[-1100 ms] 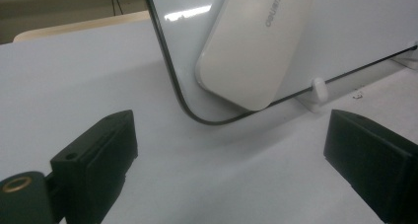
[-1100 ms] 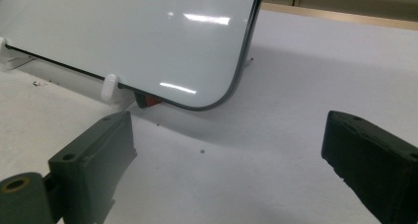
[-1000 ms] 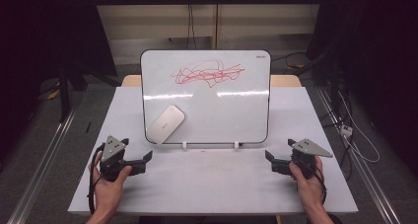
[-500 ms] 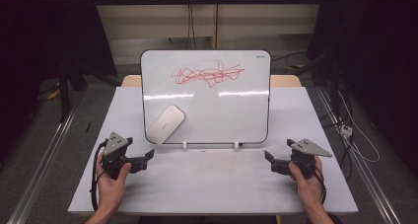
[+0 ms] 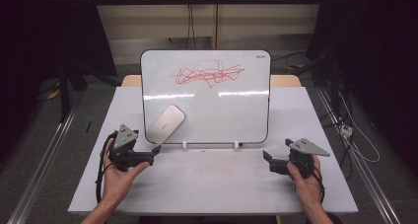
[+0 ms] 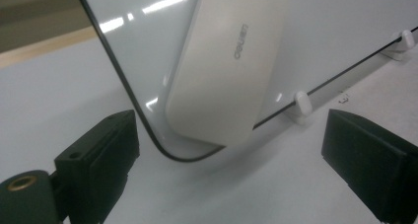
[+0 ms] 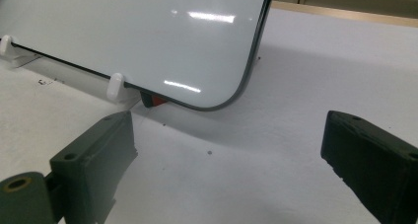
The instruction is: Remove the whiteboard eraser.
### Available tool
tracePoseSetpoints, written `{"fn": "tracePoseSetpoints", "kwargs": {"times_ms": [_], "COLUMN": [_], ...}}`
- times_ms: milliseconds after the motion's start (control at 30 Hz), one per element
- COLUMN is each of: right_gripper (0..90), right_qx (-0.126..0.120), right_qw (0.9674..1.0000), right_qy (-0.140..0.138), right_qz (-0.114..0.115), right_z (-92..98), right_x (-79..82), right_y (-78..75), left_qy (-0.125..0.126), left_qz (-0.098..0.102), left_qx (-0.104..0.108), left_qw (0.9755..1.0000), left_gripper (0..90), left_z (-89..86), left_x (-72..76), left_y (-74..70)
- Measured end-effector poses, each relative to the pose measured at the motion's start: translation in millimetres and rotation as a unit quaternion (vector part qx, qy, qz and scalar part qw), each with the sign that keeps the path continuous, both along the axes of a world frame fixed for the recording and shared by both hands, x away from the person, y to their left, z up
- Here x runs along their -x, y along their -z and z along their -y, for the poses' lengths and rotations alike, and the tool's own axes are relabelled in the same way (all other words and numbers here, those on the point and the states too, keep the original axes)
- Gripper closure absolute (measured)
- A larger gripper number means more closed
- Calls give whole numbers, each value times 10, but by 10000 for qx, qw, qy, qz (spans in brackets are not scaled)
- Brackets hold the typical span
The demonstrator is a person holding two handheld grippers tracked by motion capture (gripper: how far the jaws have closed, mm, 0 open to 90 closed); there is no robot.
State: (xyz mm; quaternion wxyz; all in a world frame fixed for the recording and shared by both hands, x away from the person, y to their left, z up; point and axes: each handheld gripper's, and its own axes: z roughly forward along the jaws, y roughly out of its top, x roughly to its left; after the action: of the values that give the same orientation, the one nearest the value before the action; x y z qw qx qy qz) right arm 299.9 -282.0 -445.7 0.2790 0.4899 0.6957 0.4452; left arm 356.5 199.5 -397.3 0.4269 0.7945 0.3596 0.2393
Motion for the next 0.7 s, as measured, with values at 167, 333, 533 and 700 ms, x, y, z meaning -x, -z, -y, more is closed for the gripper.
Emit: {"fn": "tracePoseSetpoints", "kwargs": {"times_ms": [167, 333, 533, 700], "right_gripper": [59, 59, 60, 60], "right_qx": [22, 22, -8, -2], "right_qw": [10000, 10000, 10000, 10000], "right_qy": [-14, -62, -66, -67], "right_qz": [43, 46, 20, 21], "right_z": [-14, -37, -21, -30], "right_x": [-3, 6, 5, 4], "right_y": [-10, -15, -11, -10], "left_qy": [55, 167, 184, 254], "left_qz": [135, 380, 534, 558], "left_qx": [-60, -322, -772, -1026], "left_qw": [9999, 9986, 9954, 9928], "left_gripper": [70, 95, 126, 157], "left_z": [143, 326, 450, 560], "left_x": [-57, -154, -278, -383], "left_y": [-74, -151, -139, -123]}}
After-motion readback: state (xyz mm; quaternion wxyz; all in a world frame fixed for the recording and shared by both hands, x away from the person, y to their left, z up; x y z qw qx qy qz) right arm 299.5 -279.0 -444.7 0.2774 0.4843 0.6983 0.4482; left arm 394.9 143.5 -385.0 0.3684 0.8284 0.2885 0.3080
